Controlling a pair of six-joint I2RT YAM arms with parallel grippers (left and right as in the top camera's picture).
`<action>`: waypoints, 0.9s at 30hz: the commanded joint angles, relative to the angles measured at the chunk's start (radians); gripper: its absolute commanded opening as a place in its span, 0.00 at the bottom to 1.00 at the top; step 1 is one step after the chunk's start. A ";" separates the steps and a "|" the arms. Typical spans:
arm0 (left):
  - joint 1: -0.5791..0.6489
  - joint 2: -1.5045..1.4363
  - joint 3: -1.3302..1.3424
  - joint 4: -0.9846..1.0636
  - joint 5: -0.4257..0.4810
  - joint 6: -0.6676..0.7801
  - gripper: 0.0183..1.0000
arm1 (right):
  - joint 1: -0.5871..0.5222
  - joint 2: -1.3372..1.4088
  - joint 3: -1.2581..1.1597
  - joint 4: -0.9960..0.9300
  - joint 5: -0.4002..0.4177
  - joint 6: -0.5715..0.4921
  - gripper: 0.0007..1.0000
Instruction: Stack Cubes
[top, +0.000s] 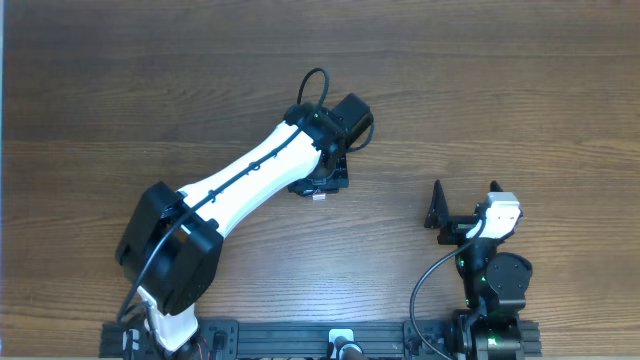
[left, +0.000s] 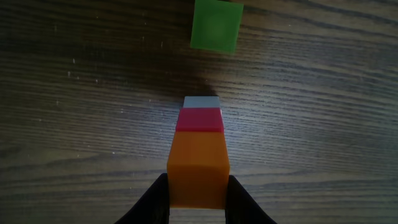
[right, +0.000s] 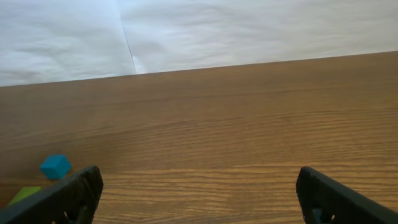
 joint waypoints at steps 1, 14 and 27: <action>0.008 0.023 0.015 0.001 0.003 0.011 0.10 | -0.005 -0.005 -0.006 0.000 -0.008 0.005 0.99; 0.008 0.023 0.015 0.001 0.002 0.011 0.33 | -0.005 -0.005 -0.006 0.000 -0.008 0.005 0.99; 0.008 0.022 0.015 0.016 -0.013 0.010 0.86 | -0.005 -0.005 -0.006 0.000 -0.008 0.005 0.99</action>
